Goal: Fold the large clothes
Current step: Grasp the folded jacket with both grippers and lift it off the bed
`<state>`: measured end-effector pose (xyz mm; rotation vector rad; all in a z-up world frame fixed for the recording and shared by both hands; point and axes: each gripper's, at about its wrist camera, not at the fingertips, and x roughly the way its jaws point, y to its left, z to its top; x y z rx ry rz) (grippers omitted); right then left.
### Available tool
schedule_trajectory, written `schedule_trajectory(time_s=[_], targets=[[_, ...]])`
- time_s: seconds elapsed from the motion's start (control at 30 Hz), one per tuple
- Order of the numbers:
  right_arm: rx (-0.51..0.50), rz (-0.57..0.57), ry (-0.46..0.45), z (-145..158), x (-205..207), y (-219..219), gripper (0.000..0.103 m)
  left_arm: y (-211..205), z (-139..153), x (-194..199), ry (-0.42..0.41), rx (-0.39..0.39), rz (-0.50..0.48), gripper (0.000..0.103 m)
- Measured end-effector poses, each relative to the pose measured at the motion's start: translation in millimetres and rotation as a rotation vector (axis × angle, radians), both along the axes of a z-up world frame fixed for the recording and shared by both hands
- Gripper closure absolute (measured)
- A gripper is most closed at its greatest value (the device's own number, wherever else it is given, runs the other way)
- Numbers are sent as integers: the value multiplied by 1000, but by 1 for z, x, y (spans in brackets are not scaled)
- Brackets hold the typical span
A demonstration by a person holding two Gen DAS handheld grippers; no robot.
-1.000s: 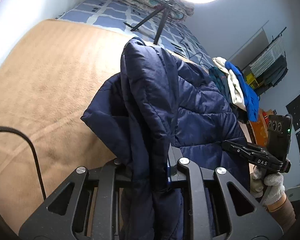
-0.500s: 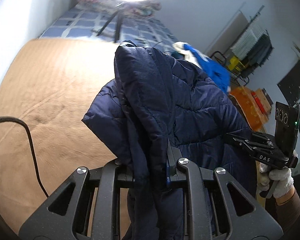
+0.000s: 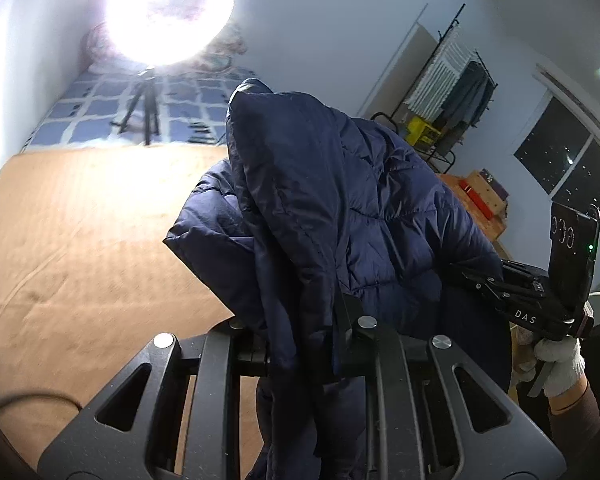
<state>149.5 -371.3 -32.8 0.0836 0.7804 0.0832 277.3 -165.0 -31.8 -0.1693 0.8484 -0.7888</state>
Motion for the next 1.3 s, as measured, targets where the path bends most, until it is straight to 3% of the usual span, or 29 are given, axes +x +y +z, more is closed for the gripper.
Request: schedule_trajectory(time_s=[0.27, 0.83, 1.1, 1.3], targets=[[-28, -38, -22, 12, 29, -63, 87, -72, 3, 56, -6, -27, -28, 85], [-79, -187, -56, 2, 159, -203, 87, -248, -14, 201, -123, 20, -90, 85], [-118, -204, -77, 4, 211, -230, 88, -292, -8, 248, -165, 15, -65, 85], [-114, -203, -73, -10, 240, -249, 88, -315, -24, 283, -132, 14, -39, 85]])
